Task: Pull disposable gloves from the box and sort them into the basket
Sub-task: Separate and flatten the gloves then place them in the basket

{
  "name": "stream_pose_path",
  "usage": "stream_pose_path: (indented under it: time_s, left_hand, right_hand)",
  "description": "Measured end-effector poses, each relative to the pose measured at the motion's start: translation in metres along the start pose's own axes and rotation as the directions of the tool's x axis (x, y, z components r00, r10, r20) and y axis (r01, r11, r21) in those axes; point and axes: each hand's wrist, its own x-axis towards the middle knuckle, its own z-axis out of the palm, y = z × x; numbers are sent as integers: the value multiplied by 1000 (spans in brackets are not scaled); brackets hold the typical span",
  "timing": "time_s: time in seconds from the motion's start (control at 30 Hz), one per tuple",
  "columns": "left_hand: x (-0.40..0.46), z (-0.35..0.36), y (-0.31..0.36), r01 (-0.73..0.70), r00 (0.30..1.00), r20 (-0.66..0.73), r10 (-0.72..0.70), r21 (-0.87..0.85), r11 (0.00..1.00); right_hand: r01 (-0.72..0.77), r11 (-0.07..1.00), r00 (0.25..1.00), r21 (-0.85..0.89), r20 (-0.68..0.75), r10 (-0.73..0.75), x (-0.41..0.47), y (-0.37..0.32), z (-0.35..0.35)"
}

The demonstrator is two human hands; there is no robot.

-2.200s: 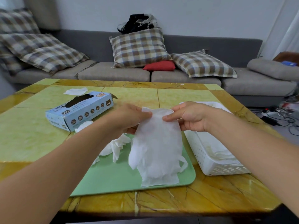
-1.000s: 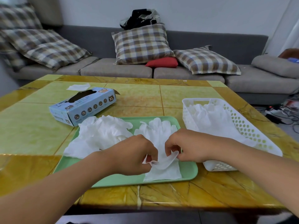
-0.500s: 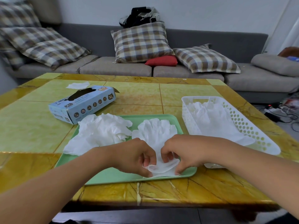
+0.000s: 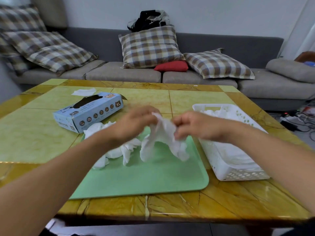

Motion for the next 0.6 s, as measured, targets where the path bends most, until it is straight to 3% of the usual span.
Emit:
stream_pose_path:
  time_s: [0.07, 0.17, 0.2, 0.27, 0.33, 0.43, 0.53, 0.6]
  left_hand:
    - [8, -10, 22, 64, 996, -50, -80, -271, 960]
    - [13, -20, 40, 151, 984, 4, -179, -549, 822]
    - [14, -22, 41, 193, 979, 57, -198, -586, 787]
    - [12, -20, 38, 192, 981, 100, -163, -556, 809]
    - [12, -12, 34, 113, 992, 9, -125, -499, 859]
    - [17, -6, 28, 51, 971, -165, -175, -568, 822]
    - [18, -7, 29, -13, 958, -236, -165, -607, 795]
    - [18, -8, 33, -51, 950, -277, -142, -591, 805]
  right_hand:
    - [44, 903, 996, 428, -86, -7, 4, -13, -17]
    - [21, 708, 994, 706, -91, 61, 10, -25, -25]
    - [6, 670, 991, 743, -94, 96, 12, -26, -25]
    - [-19, 622, 985, 783, -92, 146, 17, -24, -22]
    - [-32, 604, 981, 796, -90, 170, 22, -22, -18]
    - [-31, 552, 985, 833, -69, 159, 27, -18, -20]
    - [5, 443, 1000, 897, -1, -10, 25, -11, -14]
    - [21, 500, 995, 866, 34, -99, 24, -7, -2]
